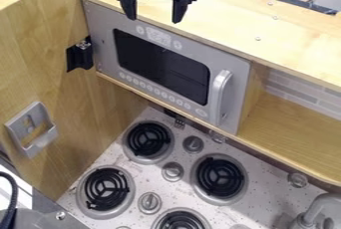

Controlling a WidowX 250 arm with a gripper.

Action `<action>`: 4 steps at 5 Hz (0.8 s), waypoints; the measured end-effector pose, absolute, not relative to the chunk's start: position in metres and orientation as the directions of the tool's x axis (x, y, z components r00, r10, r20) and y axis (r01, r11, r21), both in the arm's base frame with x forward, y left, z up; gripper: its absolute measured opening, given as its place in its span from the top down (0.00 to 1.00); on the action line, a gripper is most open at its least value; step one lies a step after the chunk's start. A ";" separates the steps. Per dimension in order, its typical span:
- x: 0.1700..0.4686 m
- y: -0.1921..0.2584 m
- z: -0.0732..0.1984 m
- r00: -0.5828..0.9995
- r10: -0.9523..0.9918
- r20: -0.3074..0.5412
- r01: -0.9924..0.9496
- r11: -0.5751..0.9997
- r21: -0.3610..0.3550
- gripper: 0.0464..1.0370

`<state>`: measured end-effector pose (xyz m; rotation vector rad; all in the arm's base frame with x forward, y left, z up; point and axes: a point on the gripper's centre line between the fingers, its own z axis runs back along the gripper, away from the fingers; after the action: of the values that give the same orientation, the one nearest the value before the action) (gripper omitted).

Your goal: Open microwave

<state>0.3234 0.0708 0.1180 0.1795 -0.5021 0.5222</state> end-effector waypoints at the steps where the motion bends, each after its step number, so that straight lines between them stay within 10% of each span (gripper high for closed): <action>1: 0.320 0.070 0.108 0.764 0.436 0.475 -0.518 0.854 0.050 0.04; 4: 0.283 0.044 0.079 0.774 0.433 0.461 -0.466 0.883 -0.048 0.04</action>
<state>0.2827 0.0444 0.0793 0.0706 -0.4822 0.4874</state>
